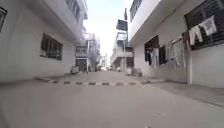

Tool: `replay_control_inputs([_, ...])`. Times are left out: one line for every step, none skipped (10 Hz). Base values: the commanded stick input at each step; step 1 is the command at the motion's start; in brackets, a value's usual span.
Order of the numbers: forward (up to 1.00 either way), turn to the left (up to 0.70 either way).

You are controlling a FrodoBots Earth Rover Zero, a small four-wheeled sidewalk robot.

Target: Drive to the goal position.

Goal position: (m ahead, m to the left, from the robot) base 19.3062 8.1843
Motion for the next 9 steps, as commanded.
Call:
replay_control_inputs([1.0, 0.0])
replay_control_inputs([0.38, 0.0])
replay_control_inputs([0.0, 0.0])
replay_control_inputs([0.0, 0.0])
replay_control_inputs([0.0, 0.0])
replay_control_inputs([0.0, 0.0])
replay_control_inputs([0.0, 0.0])
replay_control_inputs([0.0, 0.0])
replay_control_inputs([0.0, 0.0])
